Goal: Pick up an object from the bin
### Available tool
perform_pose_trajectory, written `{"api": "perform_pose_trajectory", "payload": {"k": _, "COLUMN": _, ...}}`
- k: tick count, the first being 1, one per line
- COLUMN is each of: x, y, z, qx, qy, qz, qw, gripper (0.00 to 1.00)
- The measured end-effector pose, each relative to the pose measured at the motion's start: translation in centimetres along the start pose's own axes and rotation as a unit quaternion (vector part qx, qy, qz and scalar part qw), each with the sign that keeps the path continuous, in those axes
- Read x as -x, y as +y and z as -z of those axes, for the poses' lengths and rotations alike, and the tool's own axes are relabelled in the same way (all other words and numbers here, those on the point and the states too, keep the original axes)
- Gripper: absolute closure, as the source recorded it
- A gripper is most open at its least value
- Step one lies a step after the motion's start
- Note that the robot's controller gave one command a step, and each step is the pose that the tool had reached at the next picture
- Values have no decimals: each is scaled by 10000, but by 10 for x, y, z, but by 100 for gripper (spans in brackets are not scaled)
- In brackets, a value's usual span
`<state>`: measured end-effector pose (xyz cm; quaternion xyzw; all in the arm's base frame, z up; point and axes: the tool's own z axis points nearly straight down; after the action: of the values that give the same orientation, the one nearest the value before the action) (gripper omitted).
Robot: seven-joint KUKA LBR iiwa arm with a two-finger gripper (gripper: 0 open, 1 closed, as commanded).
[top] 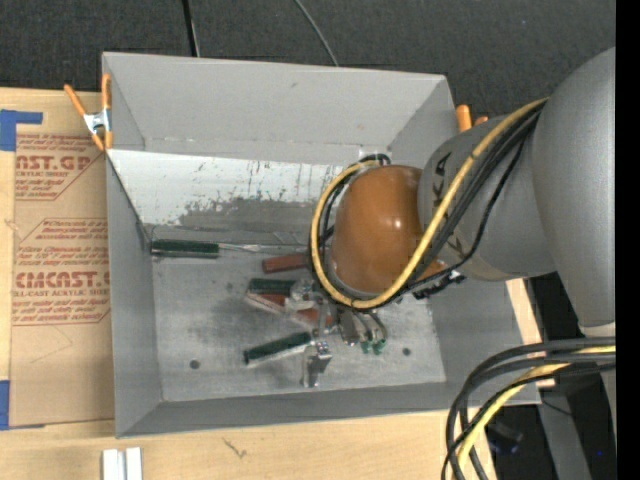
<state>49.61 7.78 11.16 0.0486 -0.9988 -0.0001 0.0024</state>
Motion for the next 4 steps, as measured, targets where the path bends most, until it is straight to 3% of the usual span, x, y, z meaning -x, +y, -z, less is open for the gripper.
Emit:
{"api": "perform_pose_trajectory", "payload": {"k": 1, "x": -6, "y": 7, "z": 21, "qx": 5, "qy": -29, "qz": -353, "qw": 9994, "gripper": 0}}
{"api": "perform_pose_trajectory", "payload": {"k": 2, "x": -10, "y": 8, "z": -41, "qx": 11, "qy": -97, "qz": -264, "qw": 9996, "gripper": 0}}
{"api": "perform_pose_trajectory", "payload": {"k": 3, "x": -4, "y": 5, "z": -36, "qx": 9, "qy": -91, "qz": -162, "qw": 9998, "gripper": 100}}
{"api": "perform_pose_trajectory", "payload": {"k": 4, "x": -4, "y": 5, "z": -36, "qx": 10, "qy": -91, "qz": -165, "qw": 9998, "gripper": 100}}
